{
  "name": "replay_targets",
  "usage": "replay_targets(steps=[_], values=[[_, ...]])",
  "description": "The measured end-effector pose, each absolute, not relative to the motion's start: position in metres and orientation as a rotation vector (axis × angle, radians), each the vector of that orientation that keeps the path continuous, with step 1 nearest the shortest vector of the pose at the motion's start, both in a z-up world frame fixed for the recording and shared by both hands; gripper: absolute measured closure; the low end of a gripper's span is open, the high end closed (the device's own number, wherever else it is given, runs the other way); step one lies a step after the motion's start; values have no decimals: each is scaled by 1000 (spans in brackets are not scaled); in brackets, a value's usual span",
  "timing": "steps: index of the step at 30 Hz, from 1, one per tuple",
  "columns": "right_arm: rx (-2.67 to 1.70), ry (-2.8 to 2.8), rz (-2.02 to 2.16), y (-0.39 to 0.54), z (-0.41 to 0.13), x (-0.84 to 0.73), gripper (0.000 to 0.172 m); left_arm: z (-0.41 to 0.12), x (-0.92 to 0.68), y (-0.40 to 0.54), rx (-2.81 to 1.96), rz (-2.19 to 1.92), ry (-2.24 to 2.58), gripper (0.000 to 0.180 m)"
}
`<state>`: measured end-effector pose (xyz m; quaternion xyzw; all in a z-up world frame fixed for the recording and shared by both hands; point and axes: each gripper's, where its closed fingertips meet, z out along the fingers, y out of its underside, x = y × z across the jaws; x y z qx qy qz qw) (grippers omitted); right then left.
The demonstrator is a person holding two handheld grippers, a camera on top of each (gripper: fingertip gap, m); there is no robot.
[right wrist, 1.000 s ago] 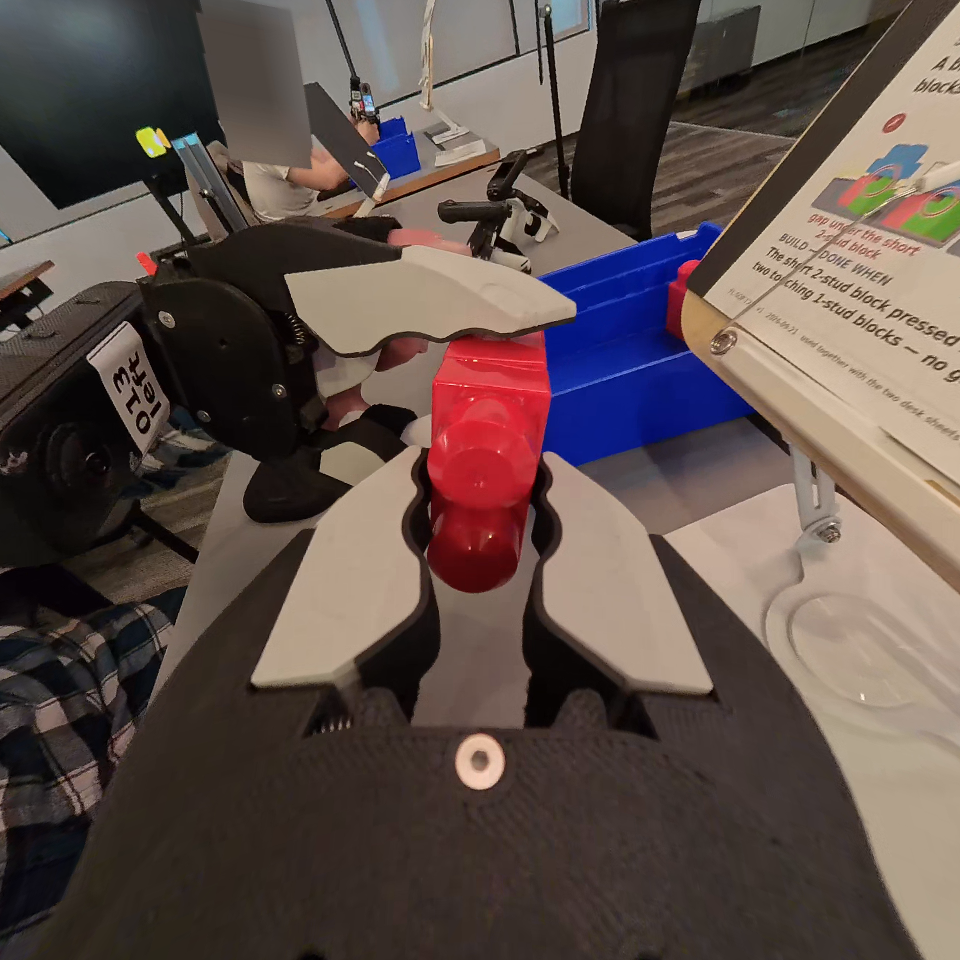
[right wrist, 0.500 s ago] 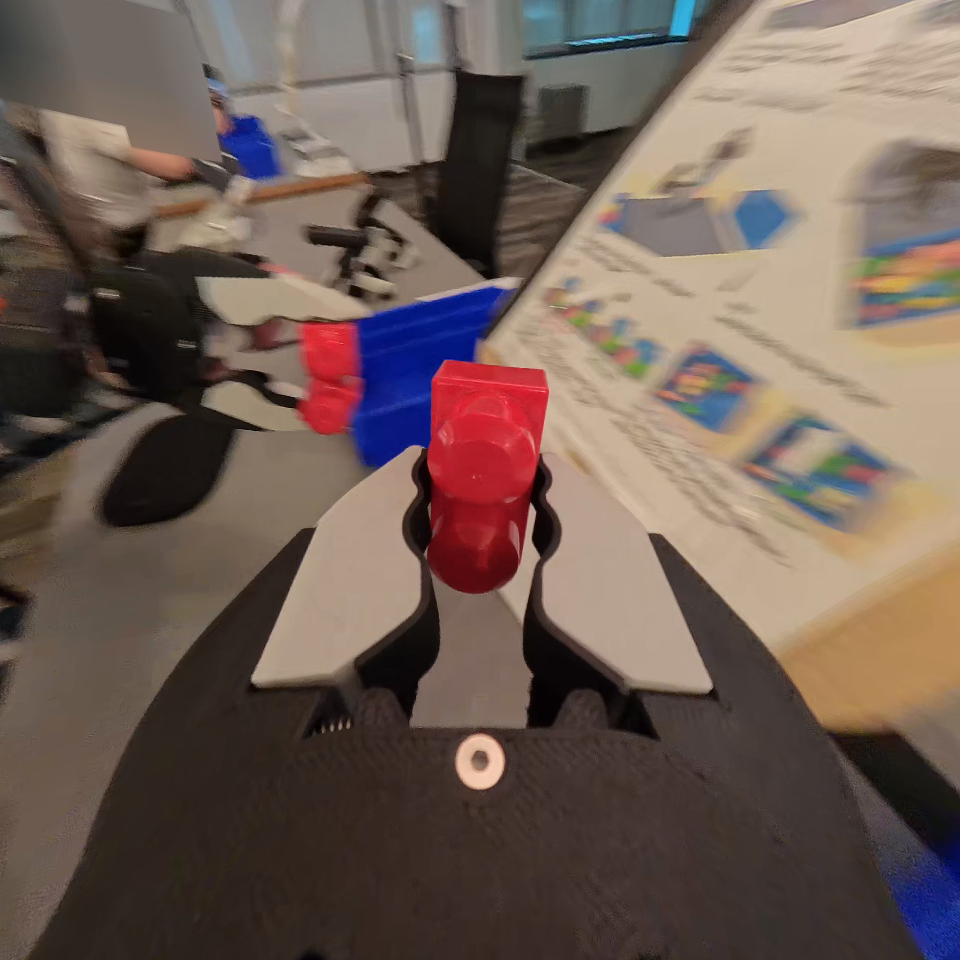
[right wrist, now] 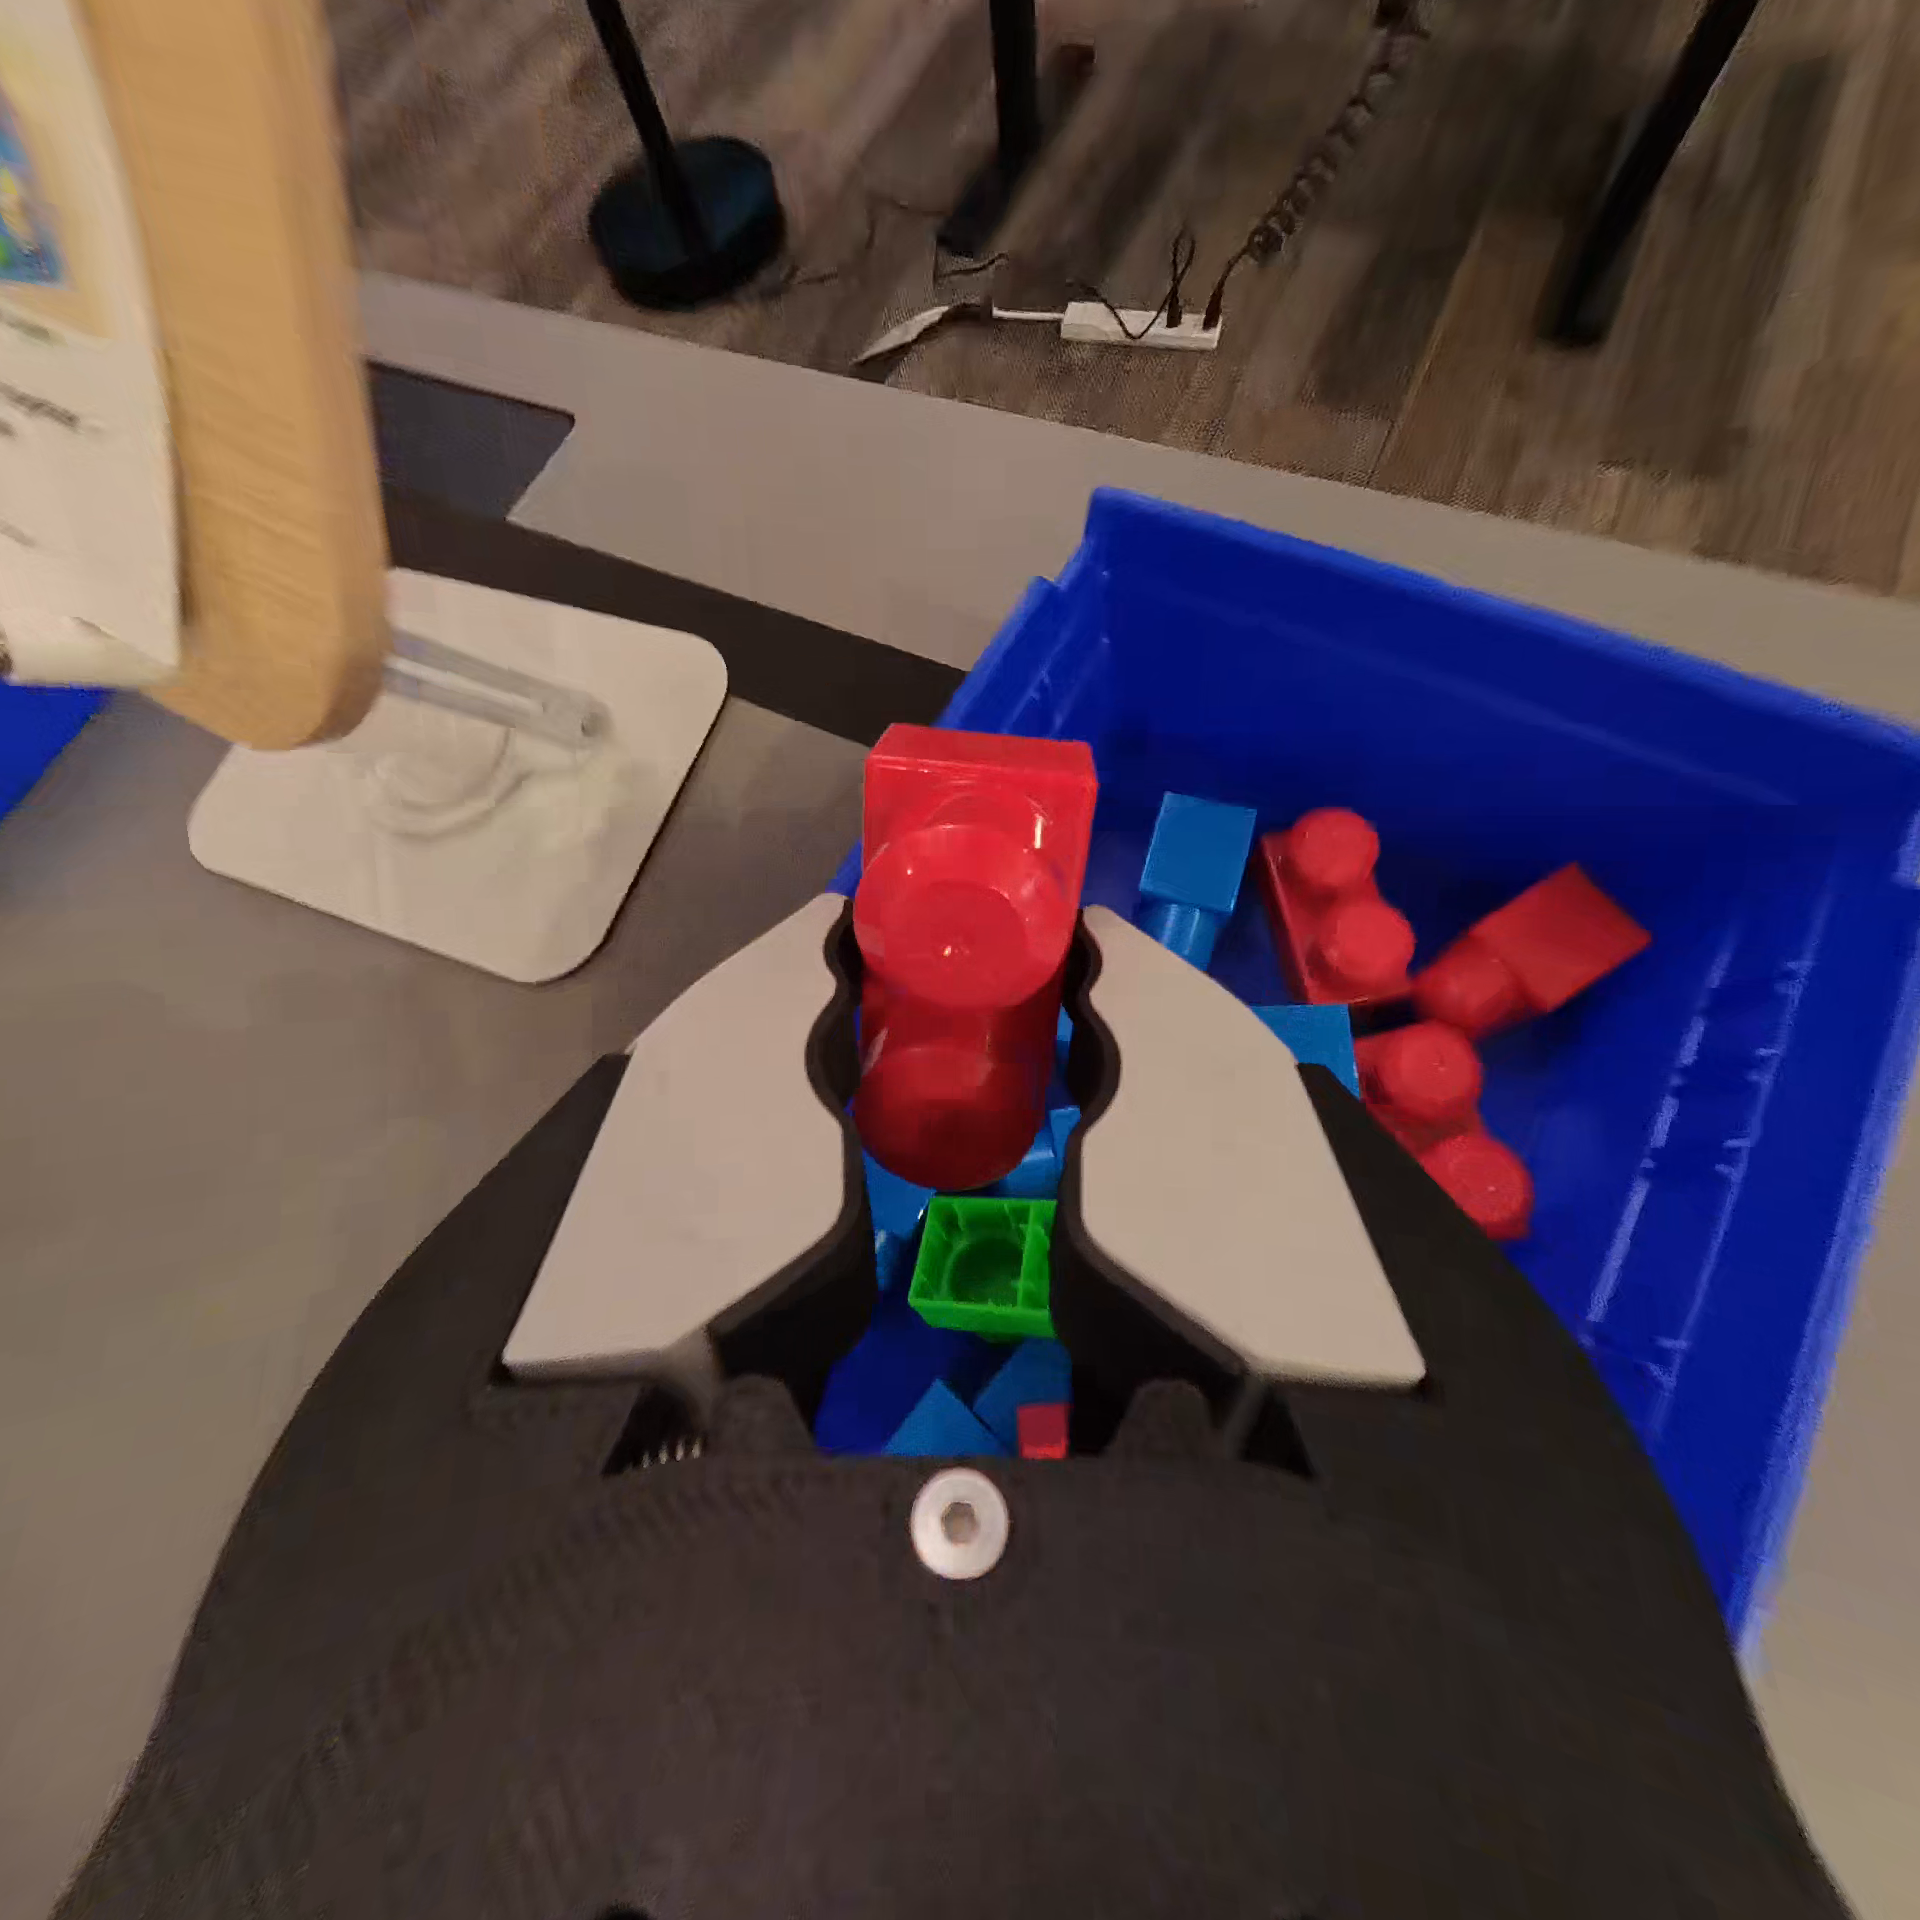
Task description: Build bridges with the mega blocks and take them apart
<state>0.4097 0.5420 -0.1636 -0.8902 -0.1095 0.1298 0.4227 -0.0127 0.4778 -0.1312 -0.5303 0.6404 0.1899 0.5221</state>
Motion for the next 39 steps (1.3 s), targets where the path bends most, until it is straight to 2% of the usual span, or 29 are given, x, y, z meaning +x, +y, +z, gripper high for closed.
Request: replay_targets(steps=[1, 3, 4, 6, 9, 11, 15, 23, 27, 39], values=[[-2222, -238, 357, 545, -168, 413, 133, -132, -11, 478, -1268, 450, 1535, 102], [-2255, -197, 309, 548, -176, 422, 109, -131, -9, 478, -1265, 446, 1533, 102], [-2243, -194, 260, 549, -172, 426, 106, -130, -7, 477, -1260, 438, 1528, 102], [-2182, -192, 212, 548, -153, 425, 105, -129, -3, 476, -1260, 416, 1520, 102], [-1952, -389, 256, 536, -90, 375, 111, -127, 3, 475, -1245, 387, 1504, 102], [-1820, -578, 355, 517, -57, 313, 103, -124, 10, 473, -1235, 350, 1504, 102], [-1745, -921, 638, 471, -53, 181, 98, -109, 21, 473, -1217, 327, 1470, 102], [-1757, -1005, 927, 438, -102, 48, 112, -97, 53, 465, -1162, 429, 1488, 102], [-1699, -907, 992, 443, -103, 42, 132, -102, 71, 459, -1109, 472, 1534, 102], [-1662, -916, 1006, 446, -99, 51, 137, -100, 80, 462, -1093, 514, 1569, 101]])
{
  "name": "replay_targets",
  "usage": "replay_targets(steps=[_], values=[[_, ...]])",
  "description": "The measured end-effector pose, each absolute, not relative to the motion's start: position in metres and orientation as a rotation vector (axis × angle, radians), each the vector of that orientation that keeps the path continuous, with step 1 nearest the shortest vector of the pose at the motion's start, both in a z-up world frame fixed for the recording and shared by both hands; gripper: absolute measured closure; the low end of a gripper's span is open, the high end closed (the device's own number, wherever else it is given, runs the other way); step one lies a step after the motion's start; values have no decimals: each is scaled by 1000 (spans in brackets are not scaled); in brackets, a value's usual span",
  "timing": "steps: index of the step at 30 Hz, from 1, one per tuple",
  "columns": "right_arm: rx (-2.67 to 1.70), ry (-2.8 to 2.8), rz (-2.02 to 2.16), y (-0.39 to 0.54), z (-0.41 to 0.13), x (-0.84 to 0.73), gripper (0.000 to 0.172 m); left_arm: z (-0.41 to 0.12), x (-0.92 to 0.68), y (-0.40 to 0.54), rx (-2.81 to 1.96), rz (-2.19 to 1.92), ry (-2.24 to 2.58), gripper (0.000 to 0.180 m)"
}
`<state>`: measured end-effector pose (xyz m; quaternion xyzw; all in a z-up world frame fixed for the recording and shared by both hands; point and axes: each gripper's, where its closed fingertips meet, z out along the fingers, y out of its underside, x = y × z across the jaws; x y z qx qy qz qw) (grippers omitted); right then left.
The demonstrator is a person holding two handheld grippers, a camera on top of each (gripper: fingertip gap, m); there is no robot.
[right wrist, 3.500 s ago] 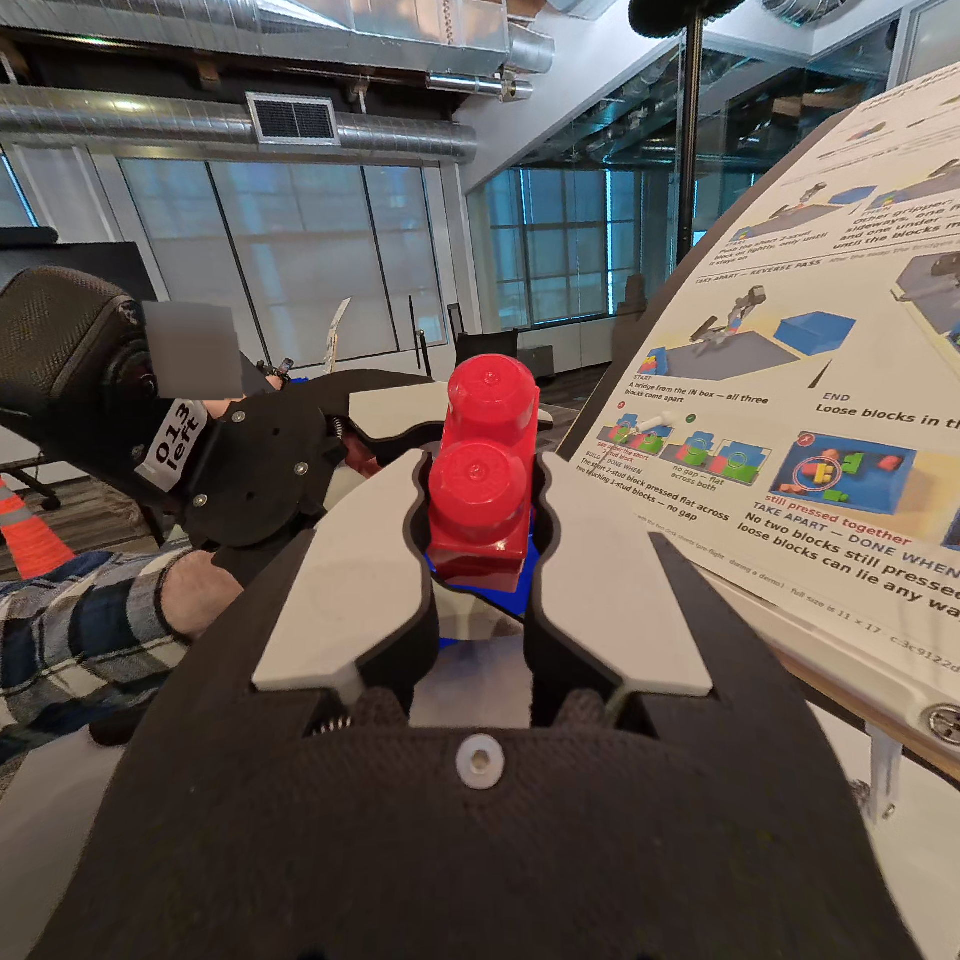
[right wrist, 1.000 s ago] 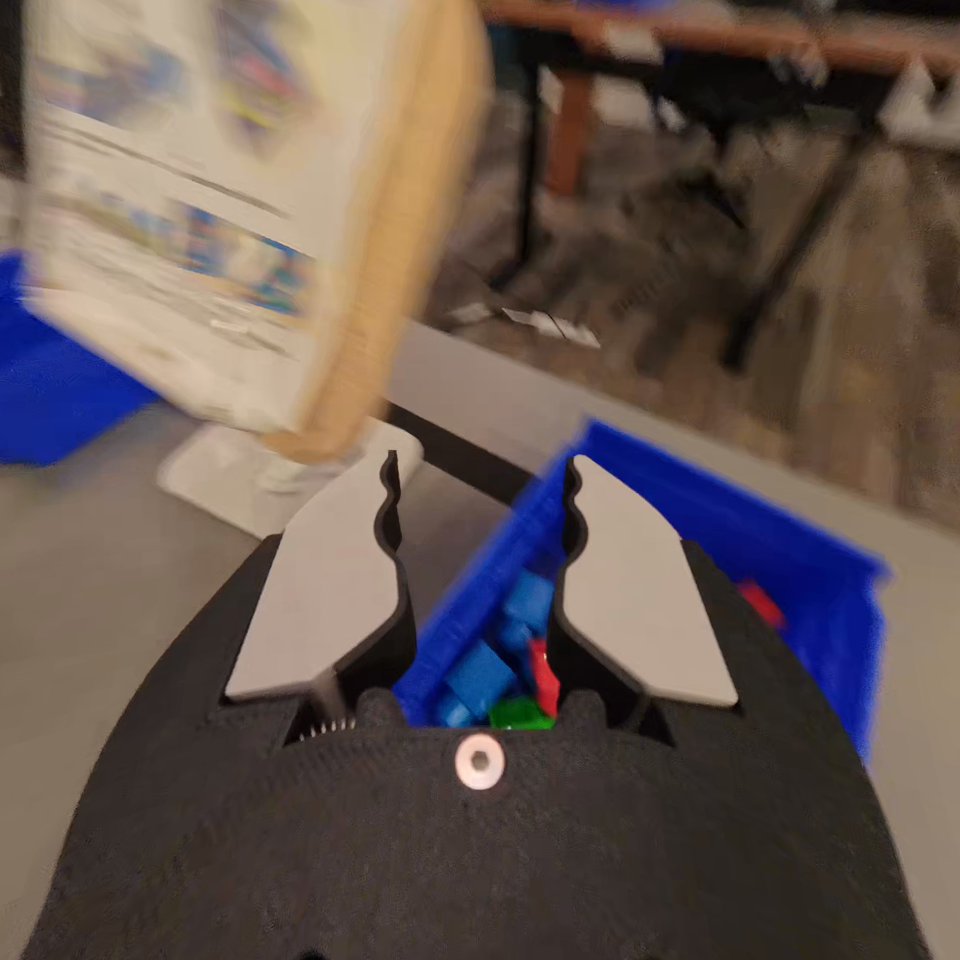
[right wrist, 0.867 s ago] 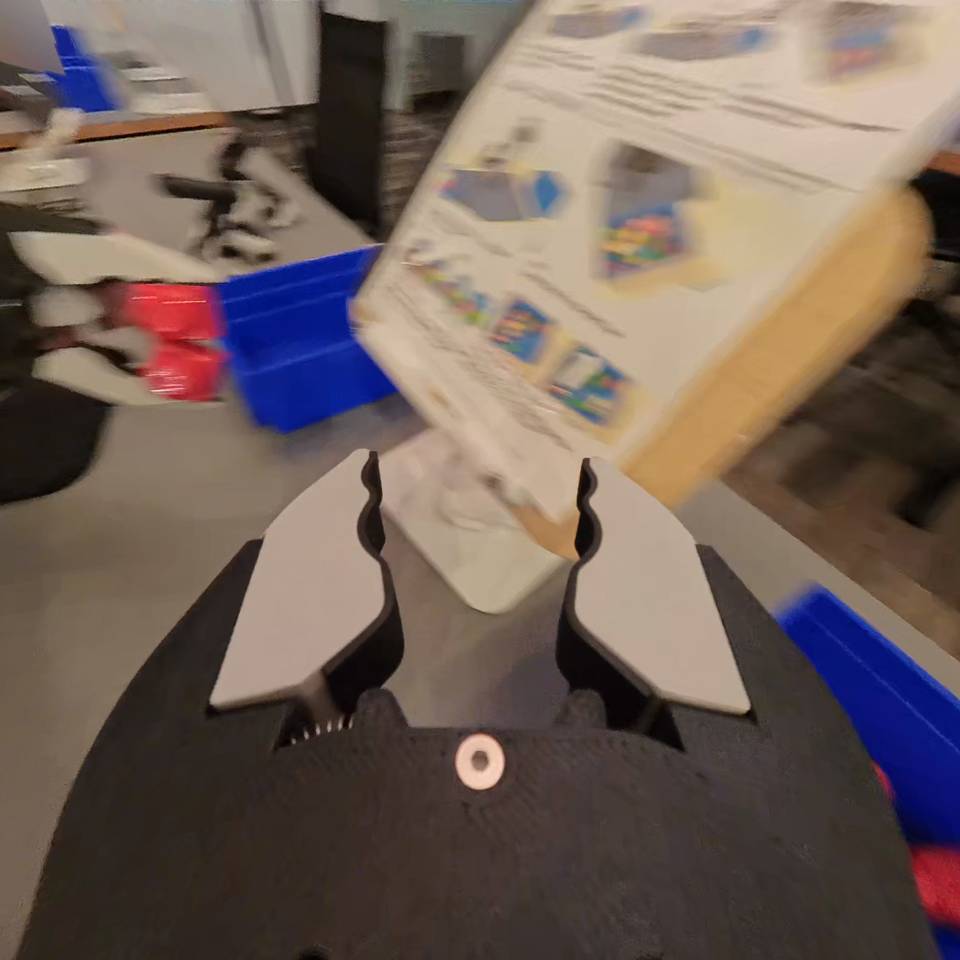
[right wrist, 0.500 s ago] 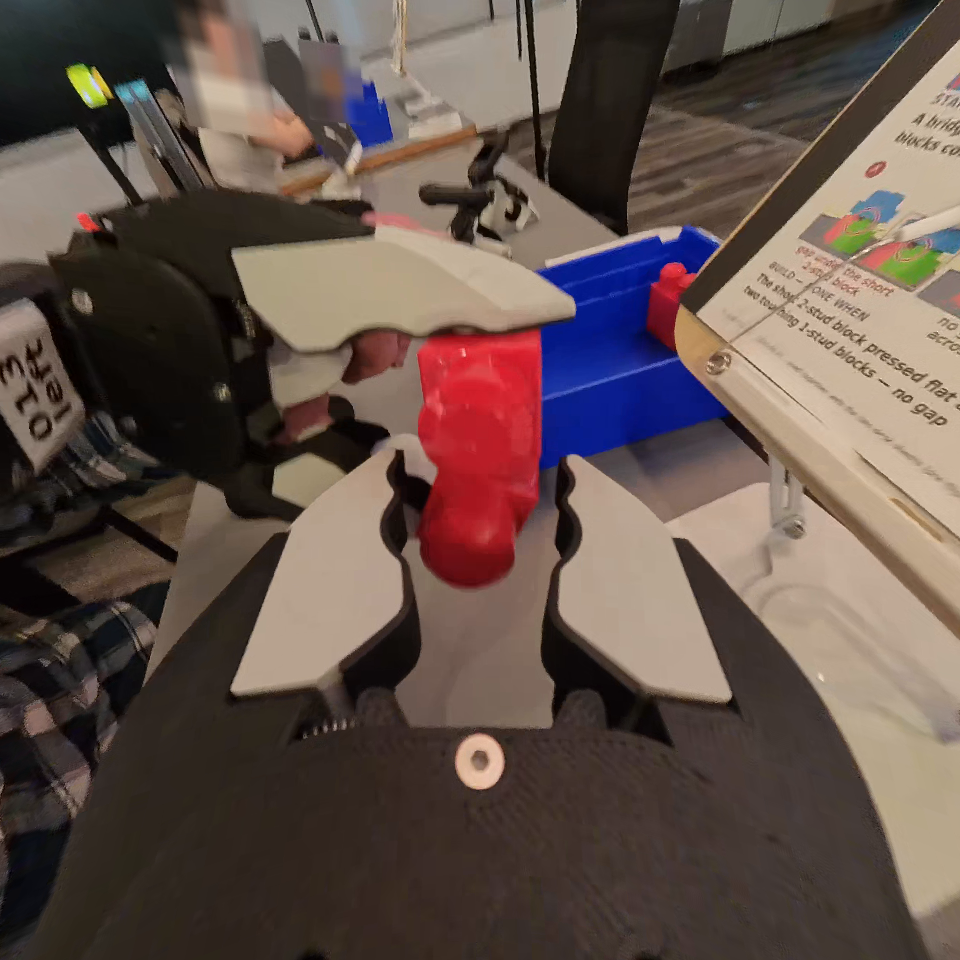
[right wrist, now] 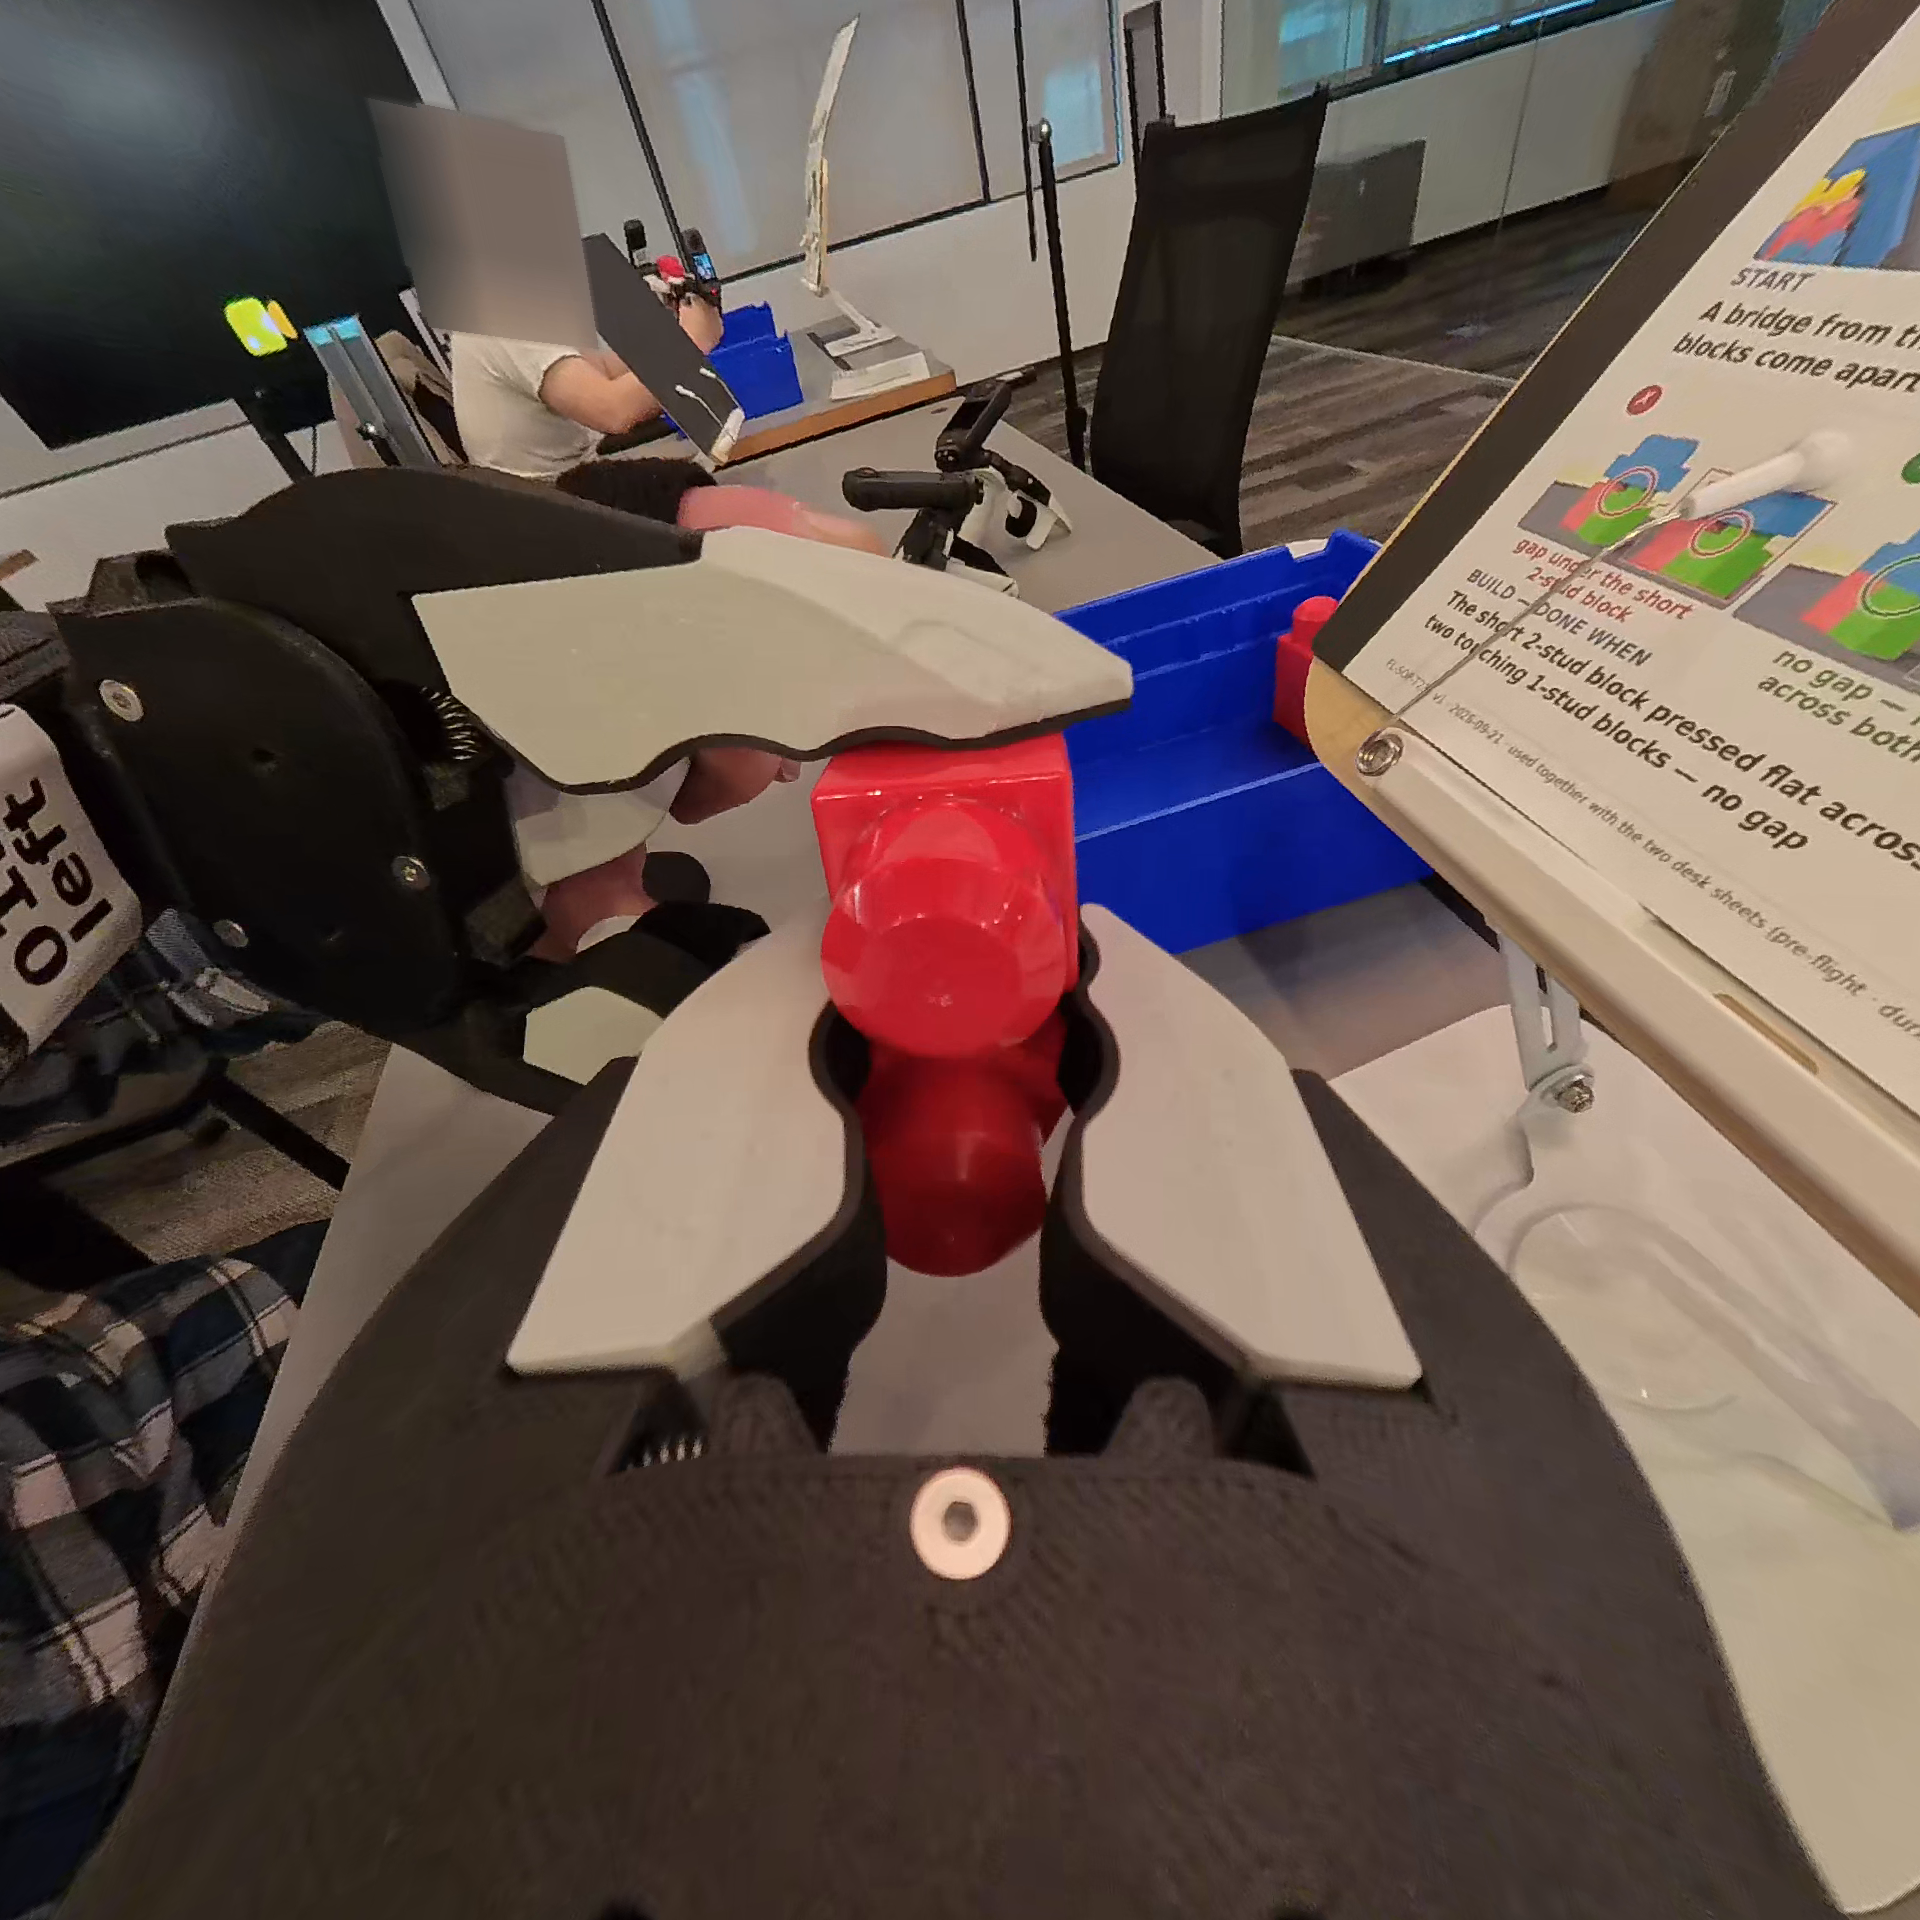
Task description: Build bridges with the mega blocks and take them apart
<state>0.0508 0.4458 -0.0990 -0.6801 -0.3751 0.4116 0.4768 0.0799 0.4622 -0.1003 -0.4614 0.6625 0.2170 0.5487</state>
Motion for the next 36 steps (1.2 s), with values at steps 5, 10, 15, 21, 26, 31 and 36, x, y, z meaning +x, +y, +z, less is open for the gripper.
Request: replay_targets(steps=[5, 10, 15, 21, 26, 31, 36], values=[[-1662, -929, 1014, 445, -99, 51, 137, -99, 80, 462, -1072, 503, 1570, 100], [-1658, -934, 1039, 444, -99, 50, 137, -101, 78, 461, -1072, 493, 1586, 100], [-1651, -930, 1065, 443, -98, 50, 137, -101, 77, 461, -1068, 480, 1587, 100], [-1648, -924, 1109, 443, -98, 50, 137, -101, 74, 462, -1064, 478, 1576, 101], [-1662, -948, 1165, 441, -101, 47, 134, -103, 72, 460, -1082, 456, 1578, 103], [-1691, -1008, 1158, 436, -103, 49, 128, -105, 76, 456, -1038, 485, 1579, 104], [-1727, -986, 1116, 445, -103, 58, 102, -87, 75, 454, -998, 494, 1512, 104]])
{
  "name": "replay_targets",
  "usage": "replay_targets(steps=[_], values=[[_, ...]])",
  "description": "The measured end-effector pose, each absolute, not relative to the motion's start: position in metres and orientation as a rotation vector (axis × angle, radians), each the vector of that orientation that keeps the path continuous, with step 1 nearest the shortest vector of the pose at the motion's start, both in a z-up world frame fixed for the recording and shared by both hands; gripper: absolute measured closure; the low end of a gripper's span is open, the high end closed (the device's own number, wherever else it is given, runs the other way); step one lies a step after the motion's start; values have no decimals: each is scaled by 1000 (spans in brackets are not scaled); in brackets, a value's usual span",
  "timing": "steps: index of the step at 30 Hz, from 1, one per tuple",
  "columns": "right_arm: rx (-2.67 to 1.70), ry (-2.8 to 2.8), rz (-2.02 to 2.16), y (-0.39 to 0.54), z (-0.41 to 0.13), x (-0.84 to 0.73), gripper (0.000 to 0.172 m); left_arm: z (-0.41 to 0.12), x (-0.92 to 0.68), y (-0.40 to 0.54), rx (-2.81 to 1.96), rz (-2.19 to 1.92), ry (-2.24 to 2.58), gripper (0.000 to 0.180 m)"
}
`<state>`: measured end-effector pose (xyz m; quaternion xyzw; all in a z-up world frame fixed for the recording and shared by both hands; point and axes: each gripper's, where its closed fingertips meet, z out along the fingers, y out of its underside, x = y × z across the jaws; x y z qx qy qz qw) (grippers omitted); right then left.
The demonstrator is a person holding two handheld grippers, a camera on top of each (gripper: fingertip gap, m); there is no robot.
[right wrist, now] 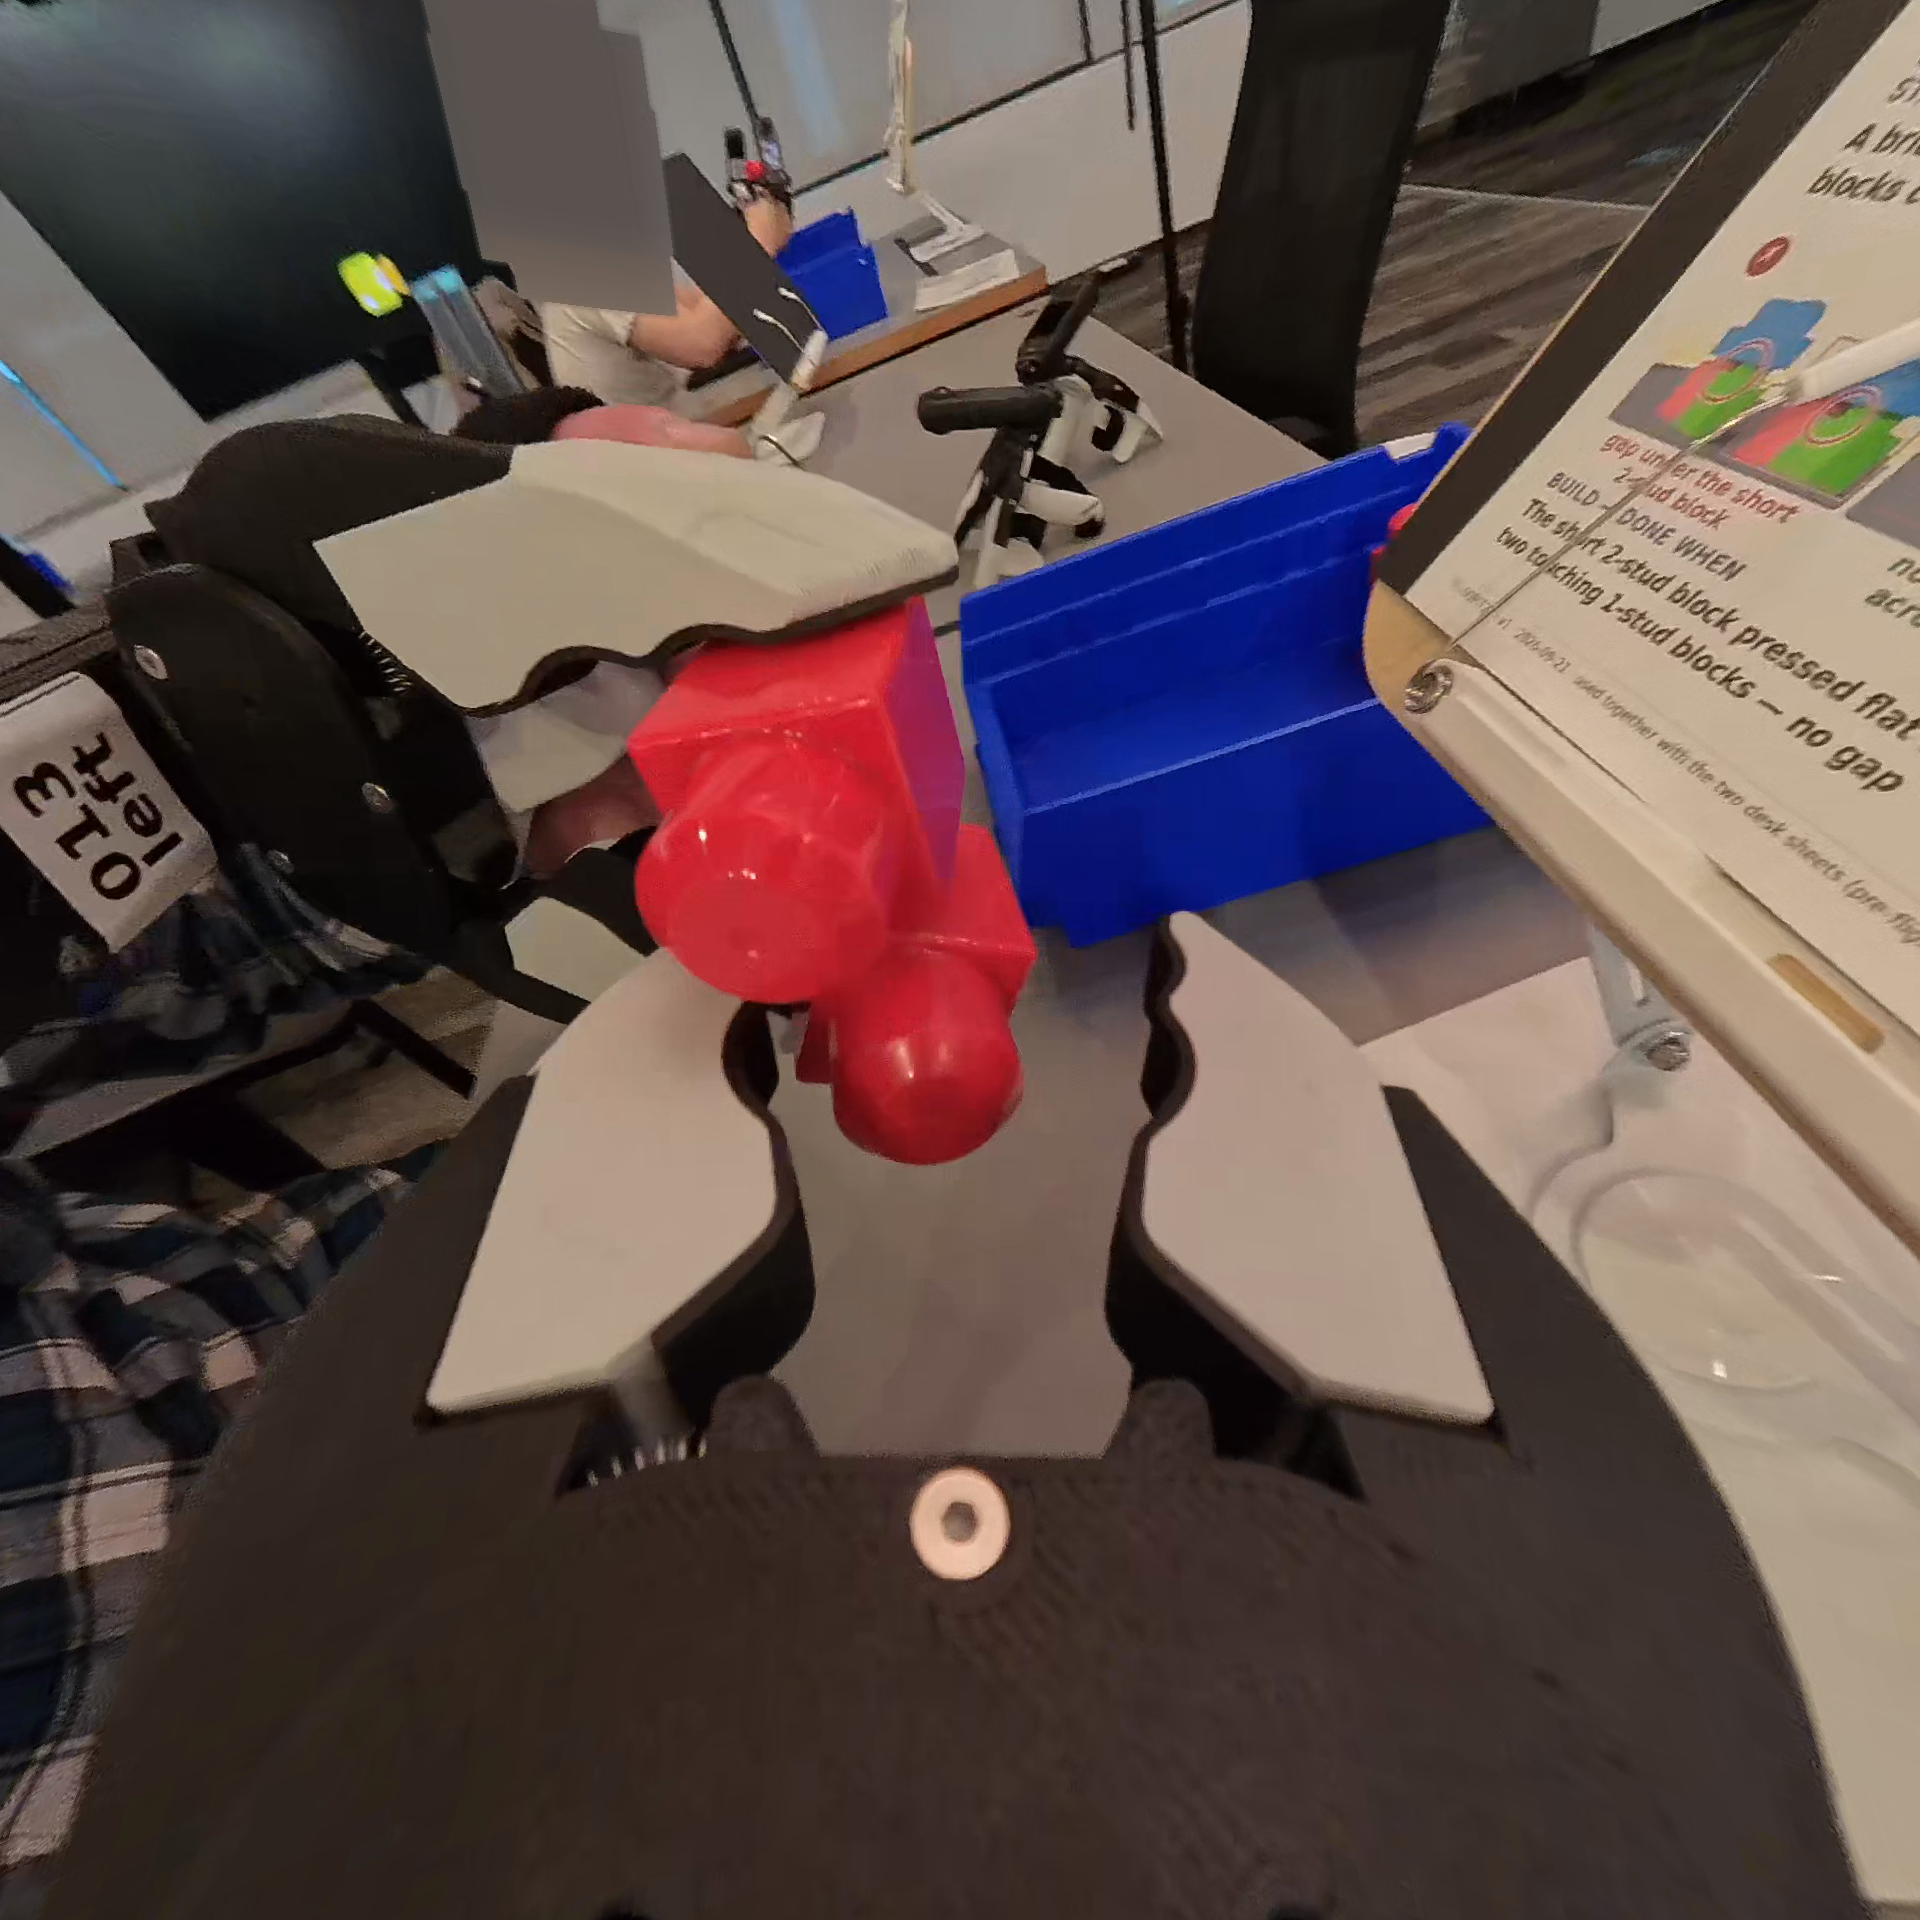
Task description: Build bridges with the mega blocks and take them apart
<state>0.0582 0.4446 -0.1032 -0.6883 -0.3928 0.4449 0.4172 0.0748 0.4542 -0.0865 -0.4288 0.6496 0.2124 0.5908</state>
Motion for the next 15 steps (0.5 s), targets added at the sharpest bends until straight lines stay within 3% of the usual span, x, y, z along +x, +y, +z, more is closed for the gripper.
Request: replay_targets(steps=[3, 5, 7, 9, 10, 11, 12, 15], values=[[-1709, -1001, 1171, 441, -103, 54, 108, -82, 76, 453, -989, 508, 1521, 104], [-1655, -1019, 1263, 432, -98, 50, 128, -82, 80, 448, -973, 485, 1533, 104], [-1634, -1006, 1284, 432, -96, 49, 125, -83, 79, 450, -990, 496, 1537, 104], [-1625, -1009, 1349, 427, -93, 46, 104, -85, 79, 451, -1012, 474, 1541, 104], [-1636, -1028, 1308, 427, -95, 46, 108, -88, 78, 453, -1029, 481, 1551, 104], [-1636, -1036, 1235, 430, -97, 48, 126, -88, 78, 453, -1015, 490, 1549, 104], [-1635, -1025, 1227, 432, -95, 50, 132, -87, 78, 451, -1006, 488, 1539, 104], [-1625, -980, 1296, 433, -93, 51, 133, -85, 80, 450, -1014, 484, 1532, 104]])
